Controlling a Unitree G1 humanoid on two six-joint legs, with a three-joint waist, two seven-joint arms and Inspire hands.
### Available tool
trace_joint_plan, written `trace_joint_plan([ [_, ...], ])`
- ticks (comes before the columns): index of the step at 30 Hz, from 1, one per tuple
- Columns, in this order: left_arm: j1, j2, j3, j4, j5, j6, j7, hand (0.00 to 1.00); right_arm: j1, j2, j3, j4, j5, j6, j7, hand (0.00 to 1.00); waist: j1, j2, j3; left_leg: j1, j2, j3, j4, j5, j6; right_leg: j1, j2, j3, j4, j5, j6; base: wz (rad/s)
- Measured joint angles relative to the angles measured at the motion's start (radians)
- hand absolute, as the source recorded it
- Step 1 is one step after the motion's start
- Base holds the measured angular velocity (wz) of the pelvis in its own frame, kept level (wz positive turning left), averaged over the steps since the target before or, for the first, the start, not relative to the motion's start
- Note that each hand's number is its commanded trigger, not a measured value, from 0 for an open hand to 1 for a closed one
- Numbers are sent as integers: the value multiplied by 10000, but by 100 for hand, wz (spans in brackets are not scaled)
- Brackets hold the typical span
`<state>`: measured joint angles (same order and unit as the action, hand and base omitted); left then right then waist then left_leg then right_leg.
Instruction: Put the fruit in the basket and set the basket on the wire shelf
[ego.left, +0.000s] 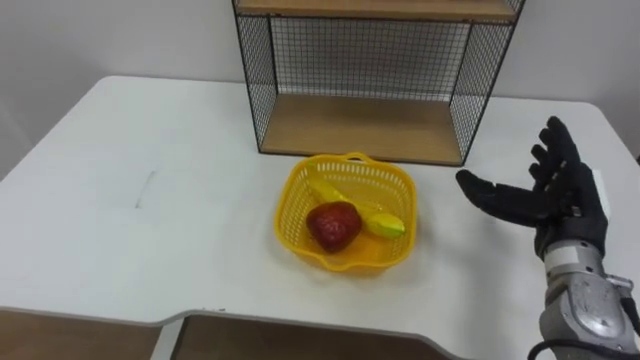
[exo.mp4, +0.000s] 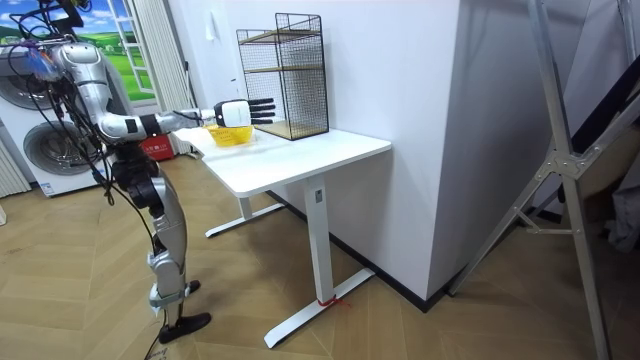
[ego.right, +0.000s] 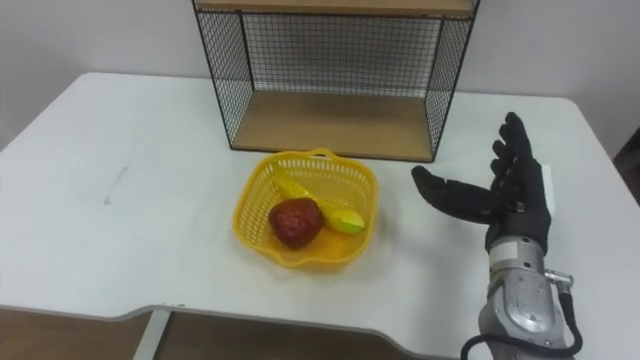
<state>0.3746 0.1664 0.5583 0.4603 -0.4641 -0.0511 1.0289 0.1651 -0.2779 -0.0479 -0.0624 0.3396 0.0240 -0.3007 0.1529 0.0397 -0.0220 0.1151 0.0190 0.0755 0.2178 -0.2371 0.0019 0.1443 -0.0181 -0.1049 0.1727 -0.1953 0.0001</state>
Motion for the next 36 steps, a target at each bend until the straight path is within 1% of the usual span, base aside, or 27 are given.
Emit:
trace_joint_plan([
  [2,-126,25,254,-950,733,-88,484,0,295,9,-77,-1,-438,1,-173,0,197,19,-17,20,-5,20,-42,18,7,-20,-7,0,6,0,0,0],
  [4,-220,71,439,-1455,1557,-149,839,0,465,25,-142,-1,-571,1,-171,0,207,35,-12,5,-2,20,-51,23,8,-22,-6,-7,-8,1,1,2],
  [5,-237,70,463,-2125,2029,-145,1071,0,610,29,-195,-1,-599,1,-168,0,193,26,-11,8,-1,-4,-49,23,7,-17,-3,-25,-7,1,1,5],
  [6,-270,72,473,-2472,2247,-145,1189,0,662,37,-205,-1,-610,1,-167,0,196,26,-10,7,-1,-25,-49,23,7,-13,-2,-45,-4,1,1,7],
  [7,-412,107,485,-2974,2754,-155,1371,0,695,39,-218,-1,-613,1,-141,0,189,52,-3,2,-5,-53,-45,23,7,-6,-9,-93,-2,1,1,6],
  [9,-775,368,479,-3492,3784,-177,1437,0,695,23,-312,-1,-693,1,-46,0,139,140,33,-5,-9,-77,-33,22,7,8,-12,-116,-9,1,1,2],
  [10,-831,441,479,-3581,3939,-202,1437,0,695,23,-332,-1,-702,1,-18,0,135,148,48,-8,-9,-81,-33,23,7,12,-13,-125,-15,1,1,0],
  [11,-942,534,466,-3790,4157,-217,1436,0,694,22,-351,-1,-701,1,67,0,43,197,67,-10,-11,-85,-31,23,7,13,-15,-131,-21,1,1,4],
  [12,-960,541,362,-4182,4202,-217,1402,0,689,23,-362,-1,-703,0,168,0,-88,238,91,-52,-21,-114,1,22,7,5,-34,-191,-34,-1,3,5],
  [13,-959,533,253,-4405,4208,-218,1370,0,690,23,-375,-1,-703,0,217,0,-129,224,116,-88,-31,-129,12,22,7,-14,-47,-217,-41,-4,6,7],
  [14,-963,498,62,-4764,4301,-221,1246,0,689,23,-419,-1,-696,-2,320,0,-192,225,108,-159,-55,-164,36,23,10,-41,-67,-255,-62,-7,11,8],
  [15,-964,495,-67,-4904,4401,-224,1151,0,690,23,-436,-1,-703,-3,360,0,-222,234,125,-172,-74,-210,42,31,22,-42,-82,-286,-58,-10,15,9],
  [16,-968,486,-313,-5137,4647,-230,914,0,691,23,-467,-1,-700,-4,444,0,-272,257,158,-184,-103,-228,35,44,42,-56,-111,-315,-52,-20,33,8],
  [18,-966,481,-725,-5395,4883,-252,499,0,692,25,-497,-1,-797,-8,598,0,-386,281,171,-201,-140,-236,27,50,57,-76,-140,-310,-34,-39,63,2],
  [19,-968,471,-981,-5484,5188,-257,190,0,692,44,-496,2,-988,-10,697,0,-399,258,188,-203,-150,-223,3,54,64,-100,-143,-266,-20,-46,75,-4],
  [20,-965,457,-1268,-5700,5316,-257,-149,0,695,97,-493,3,-1050,-17,827,0,-420,265,173,-201,-150,-205,-39,57,69,-137,-135,-227,-15,-46,76,-5],
  [21,-966,439,-1419,-5864,5326,-258,-326,0,695,138,-493,3,-1059,-18,881,0,-444,239,183,-202,-150,-205,-52,61,74,-148,-134,-226,-17,-46,76,-5],
  [22,-967,427,-1728,-6166,5312,-263,-671,0,694,198,-480,3,-1064,-21,998,0,-459,194,212,-207,-146,-205,-51,61,74,-151,-131,-231,-20,-46,76,0],
  [23,-982,428,-2028,-6407,5221,-328,-1036,0,692,199,-435,3,-1056,-39,1060,0,-475,154,222,-214,-146,-210,-48,61,74,-152,-132,-246,-19,-45,76,0],
  [24,-1036,427,-2288,-6500,5120,-447,-1392,0,691,208,-412,5,-1073,-118,1092,0,-594,113,241,-213,-150,-225,-34,61,74,-143,-139,-270,-17,-45,76,4],
  [25,-1083,427,-2414,-6499,5104,-471,-1563,0,677,226,-406,16,-1107,-166,1097,0,-653,95,248,-220,-152,-248,-9,61,74,-124,-144,-303,-13,-45,76,6],
  [27,-1142,404,-3137,-6498,4926,-586,-2289,0,676,296,-364,172,-1208,-397,1202,0,-795,30,278,-198,-157,-224,26,61,75,-75,-148,-339,-14,-45,77,5],
  [28,-1141,388,-3352,-6494,4851,-616,-2500,0,676,314,-334,239,-1197,-450,1257,0,-825,9,284,-186,-157,-218,27,61,75,-65,-148,-339,-15,-45,77,0],
  [29,-1141,362,-3769,-6471,4578,-642,-2921,0,671,403,-292,320,-1161,-470,1385,0,-895,-38,294,-185,-155,-215,26,61,75,-69,-147,-330,-12,-45,77,0],
  [33,-1157,204,-4786,-6230,3682,-657,-4023,0,622,470,-54,514,-1102,-489,1686,0,-1006,-100,329,-190,-143,-128,39,61,75,-183,-137,-158,74,-45,77,-13],
  [35,-1260,105,-5221,-5997,3386,-659,-4795,0,622,551,7,567,-1090,-508,1835,0,-1025,-169,374,-160,-117,49,42,62,77,-254,-121,23,151,-46,77,-19],
  [36,-1391,65,-5309,-5767,3359,-658,-5270,0,622,640,62,653,-1079,-589,1915,0,-1047,-221,373,-157,-110,67,42,62,77,-271,-106,80,161,-44,76,-14],
])
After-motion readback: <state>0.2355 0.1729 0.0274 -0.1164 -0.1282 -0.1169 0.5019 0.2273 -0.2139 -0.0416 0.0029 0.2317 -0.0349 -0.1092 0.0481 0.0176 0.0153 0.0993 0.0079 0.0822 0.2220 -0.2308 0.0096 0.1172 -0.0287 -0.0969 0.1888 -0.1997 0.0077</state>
